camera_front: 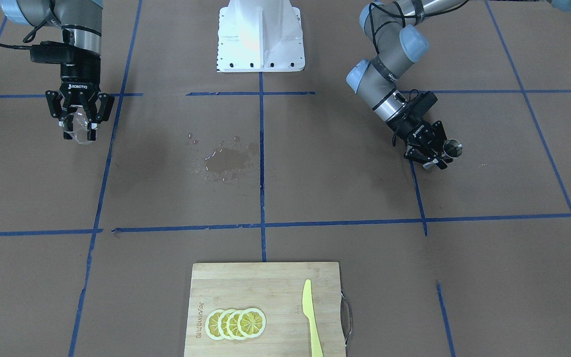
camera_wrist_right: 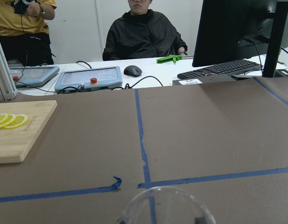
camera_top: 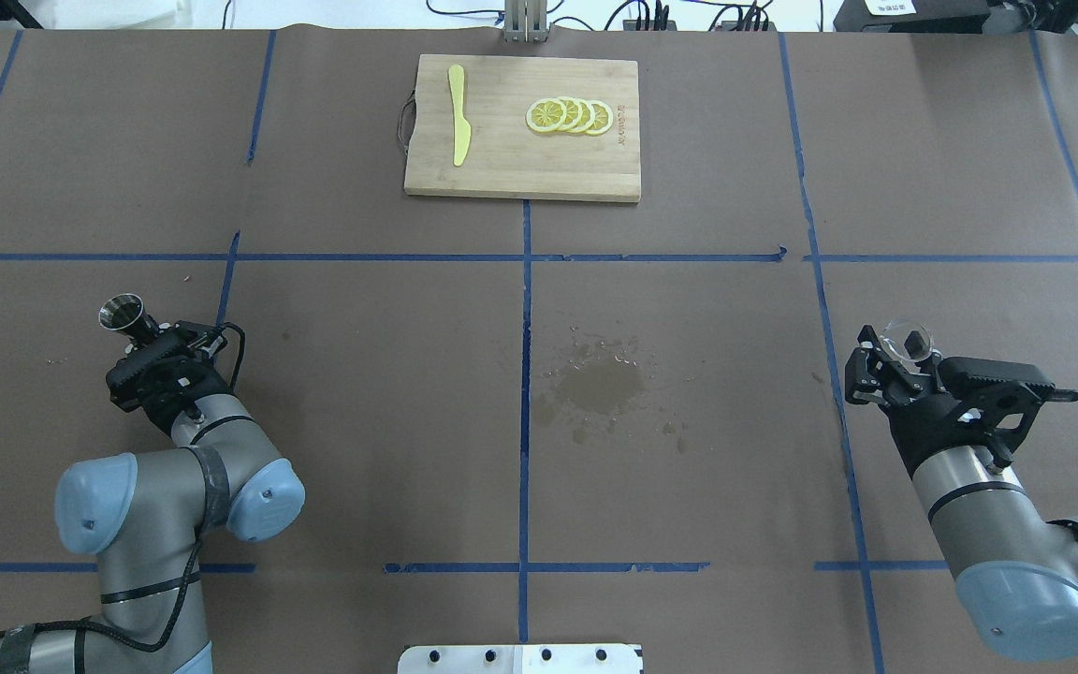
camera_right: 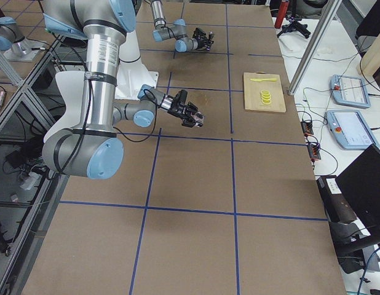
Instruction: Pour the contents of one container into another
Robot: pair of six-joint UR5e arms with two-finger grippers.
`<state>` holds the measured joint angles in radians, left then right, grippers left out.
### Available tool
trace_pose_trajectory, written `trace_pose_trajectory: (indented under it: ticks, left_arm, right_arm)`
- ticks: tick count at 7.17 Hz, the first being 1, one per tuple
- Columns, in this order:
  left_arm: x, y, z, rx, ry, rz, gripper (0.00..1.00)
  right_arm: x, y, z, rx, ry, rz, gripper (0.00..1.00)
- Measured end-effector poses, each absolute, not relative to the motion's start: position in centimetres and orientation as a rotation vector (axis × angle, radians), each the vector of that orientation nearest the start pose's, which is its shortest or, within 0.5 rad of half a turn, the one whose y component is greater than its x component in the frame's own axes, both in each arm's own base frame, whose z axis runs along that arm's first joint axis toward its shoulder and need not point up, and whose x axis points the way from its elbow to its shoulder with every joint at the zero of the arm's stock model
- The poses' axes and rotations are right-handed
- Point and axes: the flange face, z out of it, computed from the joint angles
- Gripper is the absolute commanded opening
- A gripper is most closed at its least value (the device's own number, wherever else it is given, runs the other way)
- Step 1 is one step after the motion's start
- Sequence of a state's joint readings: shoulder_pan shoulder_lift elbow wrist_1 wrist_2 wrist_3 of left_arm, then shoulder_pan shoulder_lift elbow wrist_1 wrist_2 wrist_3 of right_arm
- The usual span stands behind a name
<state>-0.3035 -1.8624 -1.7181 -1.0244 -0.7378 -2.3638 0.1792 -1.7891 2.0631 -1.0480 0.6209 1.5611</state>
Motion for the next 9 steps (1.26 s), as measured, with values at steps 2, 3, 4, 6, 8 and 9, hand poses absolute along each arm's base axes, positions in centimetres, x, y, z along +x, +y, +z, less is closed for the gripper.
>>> trace_pose_trajectory:
  ticks: [2, 3, 4, 6, 8, 9]
  left_arm:
    - [48.1, -36.7, 48.0, 0.868, 0.102, -0.977, 0.45]
    - [48.2, -36.7, 48.0, 0.868, 0.102, -0.975, 0.65]
    - [48.2, -36.7, 48.0, 0.868, 0.101, -0.975, 0.99]
    - [48.1, -36.7, 47.9, 0.867, 0.103, -0.975, 1.0]
    - [48.1, -36.8, 47.0, 0.862, 0.121, -0.984, 1.0]
    - [47.9, -36.7, 46.1, 0.858, 0.137, -0.987, 1.0]
  right_arm:
    - [-35.6, -27.7, 44.3, 0.972, -0.651, 0.517, 0.0]
    - [-35.7, -27.6, 44.4, 0.973, -0.65, 0.515, 0.0]
    - [-35.8, -27.6, 44.4, 0.973, -0.65, 0.513, 0.0]
    - [-36.0, -27.4, 44.9, 0.975, -0.643, 0.506, 0.0]
    - [-36.1, -27.4, 45.0, 0.977, -0.639, 0.503, 0.0]
    - [-36.2, -27.3, 45.2, 0.977, -0.638, 0.5, 0.0]
